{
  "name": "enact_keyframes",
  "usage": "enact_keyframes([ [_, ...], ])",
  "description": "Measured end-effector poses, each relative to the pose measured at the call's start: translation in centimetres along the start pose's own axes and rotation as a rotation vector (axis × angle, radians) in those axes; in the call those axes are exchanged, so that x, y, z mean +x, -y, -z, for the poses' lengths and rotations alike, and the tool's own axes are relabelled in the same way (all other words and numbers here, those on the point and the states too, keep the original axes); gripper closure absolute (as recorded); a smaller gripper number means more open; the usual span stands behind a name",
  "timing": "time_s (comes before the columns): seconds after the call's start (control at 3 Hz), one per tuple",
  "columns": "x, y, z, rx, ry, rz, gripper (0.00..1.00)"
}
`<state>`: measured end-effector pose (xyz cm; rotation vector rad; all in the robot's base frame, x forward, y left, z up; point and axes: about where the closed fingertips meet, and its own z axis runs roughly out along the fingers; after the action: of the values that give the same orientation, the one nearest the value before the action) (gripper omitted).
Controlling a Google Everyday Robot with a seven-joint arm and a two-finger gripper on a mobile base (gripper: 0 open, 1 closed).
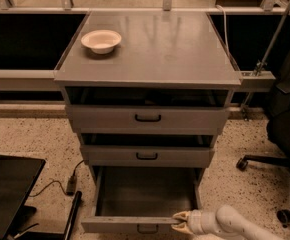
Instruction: Open bottom drawer
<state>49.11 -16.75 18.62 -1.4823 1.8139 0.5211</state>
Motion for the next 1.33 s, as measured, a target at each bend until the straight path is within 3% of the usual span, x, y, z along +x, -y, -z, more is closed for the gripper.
enact_keyframes([
  [0.67,0.00,0.00,-0.01,0.000,0.000,0.000,0.57],
  [1.0,0.00,-0.01,-0.01,0.000,0.000,0.000,0.26],
  [1.33,0.00,-0.01,-0.01,0.000,0.000,0.000,0.03],
])
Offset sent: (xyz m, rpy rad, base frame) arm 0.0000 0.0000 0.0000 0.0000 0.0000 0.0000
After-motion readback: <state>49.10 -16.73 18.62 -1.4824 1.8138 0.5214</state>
